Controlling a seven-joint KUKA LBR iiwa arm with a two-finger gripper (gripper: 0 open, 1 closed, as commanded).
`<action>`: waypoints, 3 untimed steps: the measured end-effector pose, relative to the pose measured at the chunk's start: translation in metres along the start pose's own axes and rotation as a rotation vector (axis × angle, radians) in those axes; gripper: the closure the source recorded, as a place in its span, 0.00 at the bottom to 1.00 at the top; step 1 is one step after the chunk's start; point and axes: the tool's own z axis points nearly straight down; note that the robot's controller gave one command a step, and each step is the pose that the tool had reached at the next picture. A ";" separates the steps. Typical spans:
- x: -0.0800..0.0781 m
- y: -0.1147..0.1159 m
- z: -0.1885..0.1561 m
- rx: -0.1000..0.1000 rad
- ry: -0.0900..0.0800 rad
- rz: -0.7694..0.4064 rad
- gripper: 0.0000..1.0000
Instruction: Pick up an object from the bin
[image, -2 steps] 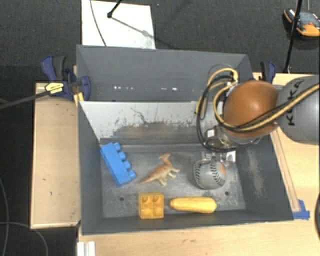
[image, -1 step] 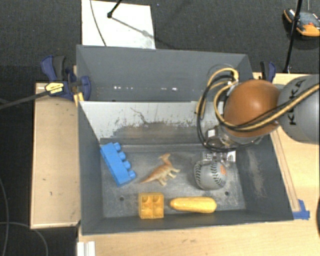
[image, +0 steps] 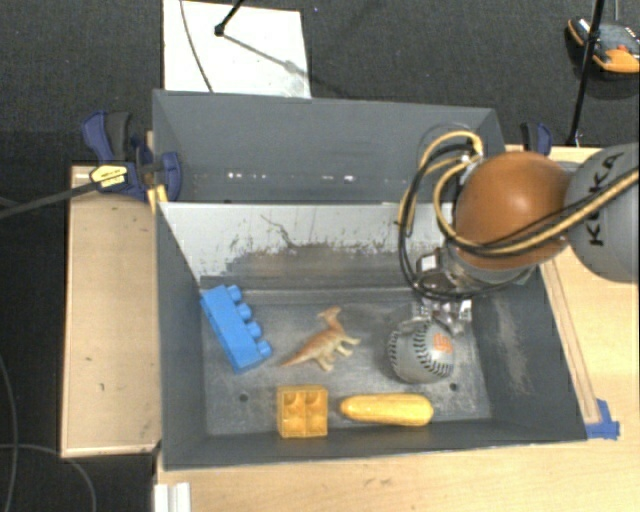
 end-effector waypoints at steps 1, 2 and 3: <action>0.001 -0.001 -0.015 0.002 0.002 0.002 1.00; 0.000 0.000 -0.026 -0.002 0.002 0.004 1.00; 0.000 0.001 -0.046 -0.005 0.002 0.003 1.00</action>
Offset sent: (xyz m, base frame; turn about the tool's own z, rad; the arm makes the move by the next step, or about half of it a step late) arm -0.0001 0.0000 0.0833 0.0000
